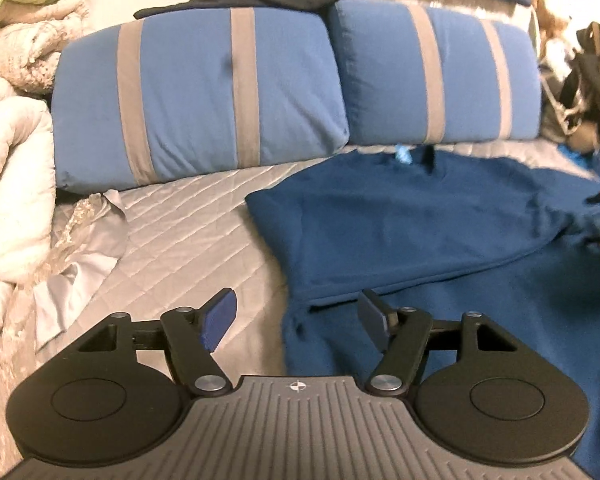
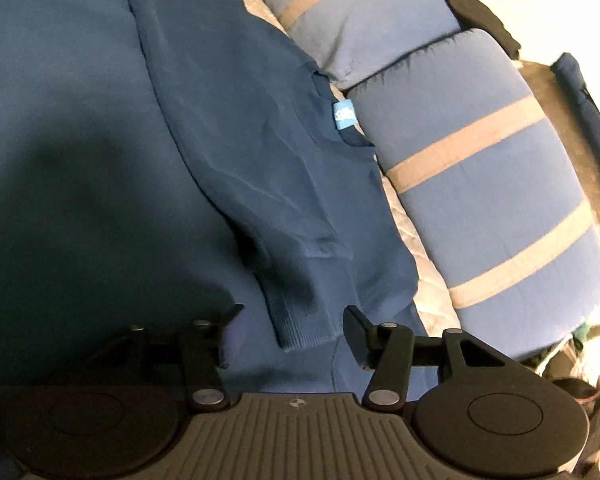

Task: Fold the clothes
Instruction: 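Fold the held sleeve across the body with the right gripper and release, then grasp the sleeve cuff hanging beside the bed with the right gripper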

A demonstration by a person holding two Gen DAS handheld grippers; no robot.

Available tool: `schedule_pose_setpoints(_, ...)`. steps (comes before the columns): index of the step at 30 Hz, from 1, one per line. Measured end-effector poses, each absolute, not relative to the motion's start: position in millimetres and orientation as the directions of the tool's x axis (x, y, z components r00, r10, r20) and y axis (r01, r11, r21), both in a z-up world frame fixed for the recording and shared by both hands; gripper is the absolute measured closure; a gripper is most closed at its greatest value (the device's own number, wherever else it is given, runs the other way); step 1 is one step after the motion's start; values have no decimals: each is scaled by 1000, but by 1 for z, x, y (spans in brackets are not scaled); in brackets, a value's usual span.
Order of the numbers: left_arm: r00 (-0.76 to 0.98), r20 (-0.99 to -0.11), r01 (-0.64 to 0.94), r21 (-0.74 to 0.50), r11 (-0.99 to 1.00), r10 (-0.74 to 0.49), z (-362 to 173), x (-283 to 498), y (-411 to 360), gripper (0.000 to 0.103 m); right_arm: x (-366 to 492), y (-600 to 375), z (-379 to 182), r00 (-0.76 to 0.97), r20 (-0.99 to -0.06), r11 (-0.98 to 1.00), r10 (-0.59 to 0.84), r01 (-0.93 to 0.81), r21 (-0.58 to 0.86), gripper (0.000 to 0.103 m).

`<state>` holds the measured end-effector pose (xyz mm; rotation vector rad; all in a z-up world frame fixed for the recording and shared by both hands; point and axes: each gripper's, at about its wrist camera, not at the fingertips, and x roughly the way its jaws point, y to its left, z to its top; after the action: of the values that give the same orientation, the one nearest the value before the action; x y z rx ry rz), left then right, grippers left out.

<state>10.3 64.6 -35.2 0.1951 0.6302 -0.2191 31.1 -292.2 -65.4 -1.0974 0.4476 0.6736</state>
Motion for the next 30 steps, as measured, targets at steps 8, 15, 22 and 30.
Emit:
schedule_pose_setpoints(8, 795, -582, 298, 127, 946, -172, -21, -6, 52, 36, 39, -287, -83, 751, -627, 246, 207, -660, -710, 90)
schedule_pose_setpoints(15, 789, -578, 303, 70, 950, -209, -12, -17, 55, 36, 12, -306, -65, 727, -648, 200, 230, -686, -699, 90)
schedule_pose_setpoints(22, 766, -595, 308, 7, 951, -244, -23, -23, 43, 36, 4, -337, -43, 787, -566, 431, 247, -612, -663, 23)
schedule_pose_setpoints(30, 719, -637, 334, -36, 942, -279, -56, -28, 22, 36, -4, -383, -7, 821, -511, 693, 256, -524, -495, 0)
